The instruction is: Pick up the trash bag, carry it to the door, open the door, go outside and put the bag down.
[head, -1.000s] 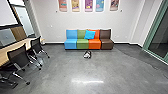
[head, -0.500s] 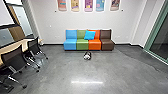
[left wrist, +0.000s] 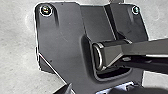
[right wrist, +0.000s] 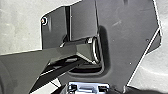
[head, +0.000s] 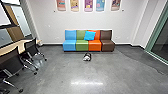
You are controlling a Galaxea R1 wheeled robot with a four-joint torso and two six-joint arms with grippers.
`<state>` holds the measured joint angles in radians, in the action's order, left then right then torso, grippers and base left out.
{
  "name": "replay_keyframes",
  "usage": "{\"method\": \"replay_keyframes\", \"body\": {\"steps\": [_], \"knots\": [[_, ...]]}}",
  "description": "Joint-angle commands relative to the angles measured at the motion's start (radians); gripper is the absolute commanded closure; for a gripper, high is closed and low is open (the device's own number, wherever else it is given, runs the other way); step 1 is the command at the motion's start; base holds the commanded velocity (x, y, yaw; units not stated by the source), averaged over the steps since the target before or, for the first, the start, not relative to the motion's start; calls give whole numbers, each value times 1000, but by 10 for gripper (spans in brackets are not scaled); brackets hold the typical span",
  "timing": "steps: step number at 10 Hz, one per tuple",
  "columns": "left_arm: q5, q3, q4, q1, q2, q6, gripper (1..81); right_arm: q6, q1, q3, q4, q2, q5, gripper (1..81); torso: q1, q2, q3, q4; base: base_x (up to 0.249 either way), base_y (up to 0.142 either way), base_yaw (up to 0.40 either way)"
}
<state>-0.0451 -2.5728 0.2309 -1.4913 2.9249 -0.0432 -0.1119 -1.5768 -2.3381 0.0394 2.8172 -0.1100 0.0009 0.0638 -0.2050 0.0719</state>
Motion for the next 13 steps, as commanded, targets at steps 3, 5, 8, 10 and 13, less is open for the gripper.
{"method": "replay_keyframes", "body": {"steps": [3, 5, 8, 10, 13], "knots": [[54, 6, -5, 28, -9, -1, 10, 9, 22, 22, -19, -13, 58, 10, 0, 0, 0, 0, 191, 24, 0], [51, 6, -4, 27, -10, -1, 10, 9, 20, 22, -19, -13, 56, 10, 0, 0, 0, 0, 191, 76, 0], [48, 8, -5, 25, -13, -1, 10, 9, 22, 20, -18, -13, 55, 10, 0, 0, 0, 0, 191, 76, 0], [48, 6, -5, 25, -12, -1, 10, 9, 20, 22, -16, -14, 52, 10, 0, 0, 0, 0, 191, 38, 0], [48, 6, -4, 27, -12, -1, 10, 8, 20, 22, -16, -14, 52, 10, 0, 0, 0, 0, 191, 0, 0]]}}
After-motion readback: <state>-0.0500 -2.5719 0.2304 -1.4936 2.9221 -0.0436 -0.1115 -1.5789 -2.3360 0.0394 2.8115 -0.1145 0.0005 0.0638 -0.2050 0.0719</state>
